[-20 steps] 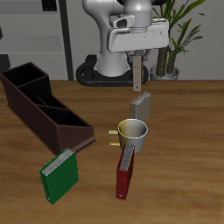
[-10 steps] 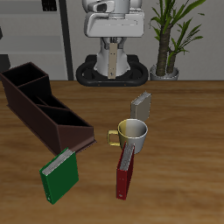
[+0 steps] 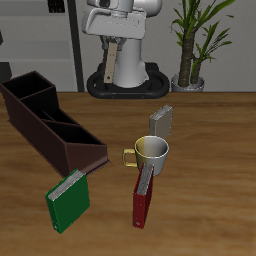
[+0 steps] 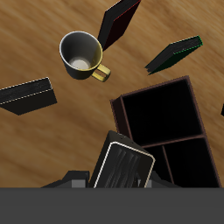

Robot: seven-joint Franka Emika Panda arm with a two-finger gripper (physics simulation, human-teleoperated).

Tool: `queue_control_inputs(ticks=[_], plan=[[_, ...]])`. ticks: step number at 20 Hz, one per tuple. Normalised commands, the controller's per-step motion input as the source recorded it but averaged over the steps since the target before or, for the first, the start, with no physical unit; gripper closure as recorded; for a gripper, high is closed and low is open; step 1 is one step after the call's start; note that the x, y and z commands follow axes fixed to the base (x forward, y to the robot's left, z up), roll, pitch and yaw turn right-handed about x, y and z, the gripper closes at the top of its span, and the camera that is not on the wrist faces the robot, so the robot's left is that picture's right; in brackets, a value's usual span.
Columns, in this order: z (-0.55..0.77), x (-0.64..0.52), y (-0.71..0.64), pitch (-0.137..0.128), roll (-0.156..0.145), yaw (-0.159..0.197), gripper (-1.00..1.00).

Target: Place the left yellow book into the right desk caddy's front compartment

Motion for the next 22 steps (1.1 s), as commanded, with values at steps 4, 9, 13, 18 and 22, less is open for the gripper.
queue_control_inputs(ticks=[4,9,13,18,22], plan=[[-0.13,-0.21,-0.29,0.005,-0.067,0.066,1.0],[-0.11,-0.19,-0.24,-0.023,-0.04,0.124,1.0],[-0.06,-0.05,-0.23,-0.039,-0.031,0.097,1.0],[-0.11,-0.07,-0.25,-0.019,-0.021,0.044,1.0],[-0.16,-0.07,-0.2,-0.013,-0.001,0.081,1.0]])
